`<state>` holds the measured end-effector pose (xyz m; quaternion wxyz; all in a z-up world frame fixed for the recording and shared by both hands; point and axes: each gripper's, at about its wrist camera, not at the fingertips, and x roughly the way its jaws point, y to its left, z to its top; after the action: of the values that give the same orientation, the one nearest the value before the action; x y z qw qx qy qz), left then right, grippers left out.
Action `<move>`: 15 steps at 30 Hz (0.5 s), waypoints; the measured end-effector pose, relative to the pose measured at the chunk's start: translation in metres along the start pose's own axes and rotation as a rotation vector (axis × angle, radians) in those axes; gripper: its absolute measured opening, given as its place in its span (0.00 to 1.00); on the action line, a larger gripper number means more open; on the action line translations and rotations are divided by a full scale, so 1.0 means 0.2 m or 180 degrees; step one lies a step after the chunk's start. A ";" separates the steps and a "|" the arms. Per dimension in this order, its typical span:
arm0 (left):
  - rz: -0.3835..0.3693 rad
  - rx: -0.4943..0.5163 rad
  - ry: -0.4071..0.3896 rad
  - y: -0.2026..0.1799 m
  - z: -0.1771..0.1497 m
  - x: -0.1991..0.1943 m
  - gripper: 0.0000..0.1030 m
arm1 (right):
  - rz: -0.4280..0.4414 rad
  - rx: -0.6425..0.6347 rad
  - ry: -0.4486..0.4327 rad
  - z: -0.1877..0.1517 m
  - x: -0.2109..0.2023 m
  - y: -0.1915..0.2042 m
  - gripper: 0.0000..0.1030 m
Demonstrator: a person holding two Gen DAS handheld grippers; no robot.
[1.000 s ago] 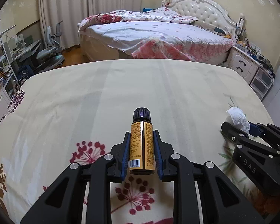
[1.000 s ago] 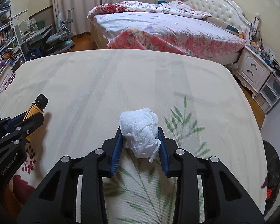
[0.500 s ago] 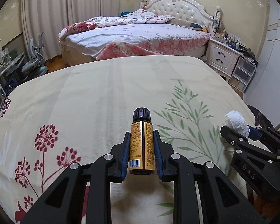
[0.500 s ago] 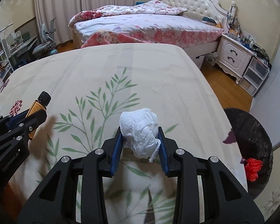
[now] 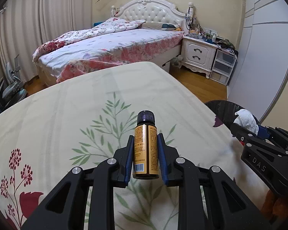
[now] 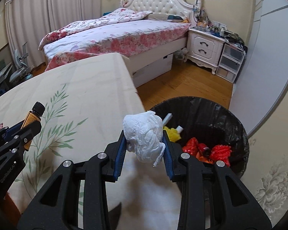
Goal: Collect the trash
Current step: 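Carry the orange-labelled bottle and white tissue over the black bin with both tools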
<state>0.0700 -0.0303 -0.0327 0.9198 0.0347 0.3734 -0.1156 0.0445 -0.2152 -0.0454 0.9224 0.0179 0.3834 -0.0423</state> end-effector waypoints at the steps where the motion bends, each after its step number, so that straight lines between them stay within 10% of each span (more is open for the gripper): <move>1: -0.0032 0.0030 -0.0009 -0.03 0.01 0.01 0.24 | -0.0027 0.0039 -0.0003 0.00 0.00 -0.03 0.33; 15: -0.0396 0.0467 -0.0200 -0.47 0.17 0.13 0.24 | -0.0368 0.0463 -0.0055 0.00 0.03 -0.43 0.33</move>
<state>0.0885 -0.1314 -0.0240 0.9171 0.0750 0.3363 -0.2005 0.0402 -0.3005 -0.0502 0.9180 0.0623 0.3717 -0.1233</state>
